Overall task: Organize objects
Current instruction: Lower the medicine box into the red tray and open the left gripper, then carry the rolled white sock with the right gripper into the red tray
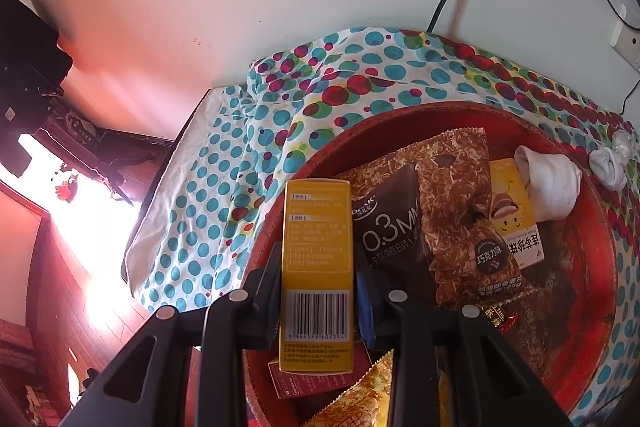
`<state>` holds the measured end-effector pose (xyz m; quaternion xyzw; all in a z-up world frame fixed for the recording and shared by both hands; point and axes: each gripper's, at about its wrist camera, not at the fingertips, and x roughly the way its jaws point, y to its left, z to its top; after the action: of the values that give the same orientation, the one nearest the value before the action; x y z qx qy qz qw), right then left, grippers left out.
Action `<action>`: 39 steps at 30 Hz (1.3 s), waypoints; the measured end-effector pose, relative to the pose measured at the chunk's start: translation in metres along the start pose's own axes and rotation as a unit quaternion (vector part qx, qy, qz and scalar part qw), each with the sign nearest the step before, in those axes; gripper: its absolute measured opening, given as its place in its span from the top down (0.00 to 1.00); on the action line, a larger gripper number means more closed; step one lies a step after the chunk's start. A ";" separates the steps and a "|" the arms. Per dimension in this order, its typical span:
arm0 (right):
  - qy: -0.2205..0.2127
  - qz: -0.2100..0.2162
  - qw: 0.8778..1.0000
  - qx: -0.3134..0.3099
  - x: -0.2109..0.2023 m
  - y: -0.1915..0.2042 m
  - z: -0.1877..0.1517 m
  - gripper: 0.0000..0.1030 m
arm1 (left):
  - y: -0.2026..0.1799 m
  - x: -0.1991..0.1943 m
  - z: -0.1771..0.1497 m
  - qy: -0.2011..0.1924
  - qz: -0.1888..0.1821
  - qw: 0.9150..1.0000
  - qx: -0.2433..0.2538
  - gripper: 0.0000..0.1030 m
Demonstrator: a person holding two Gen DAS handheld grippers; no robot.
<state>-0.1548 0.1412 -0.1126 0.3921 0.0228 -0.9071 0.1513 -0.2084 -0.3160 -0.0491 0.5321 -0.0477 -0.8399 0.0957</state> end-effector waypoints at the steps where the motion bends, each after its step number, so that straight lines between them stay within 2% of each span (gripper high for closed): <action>1: 0.000 -0.001 1.000 -0.001 0.001 0.002 0.000 0.61 | -0.001 0.001 0.000 0.000 0.003 1.000 0.003 0.69; 8: 0.003 -0.003 1.000 -0.004 0.000 0.000 -0.001 0.61 | -0.001 0.005 -0.002 0.000 0.017 1.000 0.001 0.68; 12: 0.003 -0.003 1.000 -0.005 0.001 0.002 -0.001 0.61 | -0.002 0.001 -0.004 -0.007 0.013 1.000 0.002 0.64; 20: 0.003 -0.002 1.000 -0.006 0.000 0.000 -0.001 0.62 | -0.004 -0.014 -0.010 -0.020 0.018 1.000 0.000 0.63; 24: 0.001 -0.002 1.000 -0.006 -0.002 0.000 -0.002 0.63 | -0.001 -0.028 -0.019 -0.035 0.005 0.999 -0.021 0.63; 29: -0.009 -0.001 1.000 -0.010 -0.003 0.003 -0.001 0.63 | 0.005 -0.064 -0.043 -0.082 -0.011 0.994 -0.073 0.63; 33: -0.034 0.005 0.999 -0.009 -0.011 0.004 0.000 0.63 | -0.002 -0.094 -0.075 -0.119 -0.035 0.988 -0.087 0.62; 35: -0.036 -0.003 0.999 -0.013 -0.013 0.003 0.002 0.63 | -0.006 -0.104 -0.090 -0.132 -0.035 0.986 -0.101 0.62; 39: -0.040 0.030 0.999 0.011 -0.026 0.009 0.019 0.63 | -0.015 -0.112 -0.118 -0.155 -0.041 0.981 -0.112 0.62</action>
<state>-0.1491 0.1362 -0.0799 0.3573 -0.0053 -0.9175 0.1745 -0.0567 -0.2754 -0.0030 0.3832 0.0540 -0.9153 0.1116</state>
